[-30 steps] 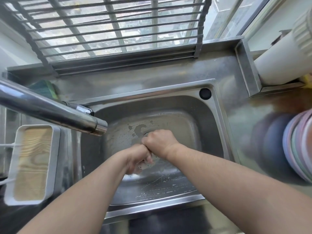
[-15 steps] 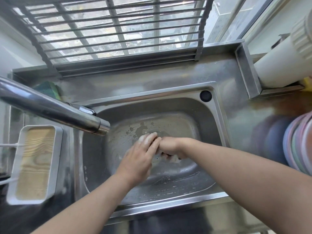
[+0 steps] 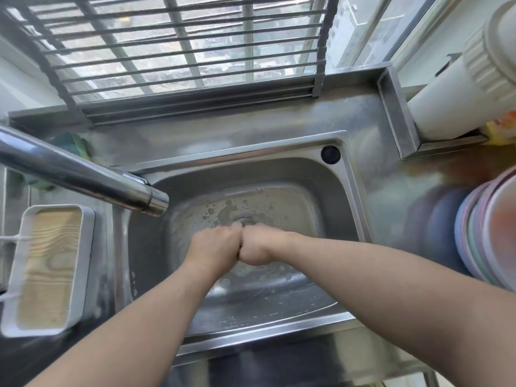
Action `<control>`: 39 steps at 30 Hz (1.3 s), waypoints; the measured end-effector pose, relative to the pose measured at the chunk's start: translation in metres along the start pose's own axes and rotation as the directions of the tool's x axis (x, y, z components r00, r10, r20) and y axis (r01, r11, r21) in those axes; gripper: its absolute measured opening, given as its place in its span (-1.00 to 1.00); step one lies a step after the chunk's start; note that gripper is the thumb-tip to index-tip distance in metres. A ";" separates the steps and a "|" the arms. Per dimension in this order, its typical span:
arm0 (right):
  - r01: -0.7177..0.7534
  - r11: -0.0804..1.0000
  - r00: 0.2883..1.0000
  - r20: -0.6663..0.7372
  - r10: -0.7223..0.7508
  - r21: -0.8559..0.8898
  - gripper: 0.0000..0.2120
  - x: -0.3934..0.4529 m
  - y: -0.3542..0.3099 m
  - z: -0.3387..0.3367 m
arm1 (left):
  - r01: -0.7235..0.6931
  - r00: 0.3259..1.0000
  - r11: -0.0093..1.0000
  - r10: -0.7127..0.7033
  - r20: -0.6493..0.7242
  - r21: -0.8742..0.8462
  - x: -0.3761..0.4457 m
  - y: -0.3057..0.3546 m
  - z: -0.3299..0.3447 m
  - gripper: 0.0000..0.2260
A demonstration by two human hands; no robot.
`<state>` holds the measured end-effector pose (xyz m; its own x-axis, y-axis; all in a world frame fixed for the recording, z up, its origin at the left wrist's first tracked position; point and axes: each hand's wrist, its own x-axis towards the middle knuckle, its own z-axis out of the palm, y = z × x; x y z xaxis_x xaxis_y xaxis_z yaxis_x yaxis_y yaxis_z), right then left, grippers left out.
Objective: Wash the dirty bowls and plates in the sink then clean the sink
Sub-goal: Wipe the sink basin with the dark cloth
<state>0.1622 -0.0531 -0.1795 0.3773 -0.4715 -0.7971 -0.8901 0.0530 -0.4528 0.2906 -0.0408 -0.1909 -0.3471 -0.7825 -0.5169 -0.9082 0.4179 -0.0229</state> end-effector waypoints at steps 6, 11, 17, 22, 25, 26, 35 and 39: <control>-0.033 0.970 0.969 -0.246 -0.029 -0.243 -0.61 0.005 0.006 0.008 | 0.171 0.978 0.950 -0.131 0.164 -0.260 0.004 0.004 0.001 -0.75; 0.112 0.871 0.930 -0.258 -0.262 -0.479 -0.65 0.004 0.015 0.004 | 0.452 0.888 0.481 -0.160 0.431 -0.751 -0.003 0.015 0.002 -0.86; 0.203 0.750 0.896 -0.189 -0.401 -0.629 -0.76 0.011 0.031 -0.003 | 0.711 0.688 -0.109 -0.099 0.719 -0.695 -0.010 0.038 -0.009 -0.78; 0.228 0.699 0.881 -0.162 -0.444 -0.677 -0.77 0.015 0.032 -0.006 | 0.767 0.602 -0.283 0.009 0.798 -0.576 -0.013 0.040 -0.015 -0.70; 0.230 0.696 0.882 -0.157 -0.444 -0.680 -0.77 0.016 0.029 -0.009 | 0.762 0.589 -0.364 0.048 0.807 -0.535 -0.011 0.039 -0.013 -0.69; 0.230 0.695 0.879 -0.161 -0.449 -0.681 -0.75 0.017 0.029 -0.009 | 0.760 0.589 -0.381 0.060 0.806 -0.527 -0.011 0.038 -0.014 -0.69; 0.248 0.770 0.894 -0.167 -0.416 -0.588 -0.70 0.008 0.031 0.003 | 0.686 0.680 -0.318 -0.039 0.732 -0.655 -0.010 0.018 0.014 -0.70; 0.017 0.965 0.990 -0.137 0.020 0.263 -0.72 0.008 0.042 -0.002 | 0.425 0.888 0.102 -0.240 0.392 -0.899 -0.013 0.024 0.006 -0.39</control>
<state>0.1274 -0.0566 -0.2042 0.3208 -0.5866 -0.7436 -0.7852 0.2744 -0.5552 0.2745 -0.0174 -0.1897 0.0019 -0.6142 -0.7891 -0.4503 -0.7052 0.5477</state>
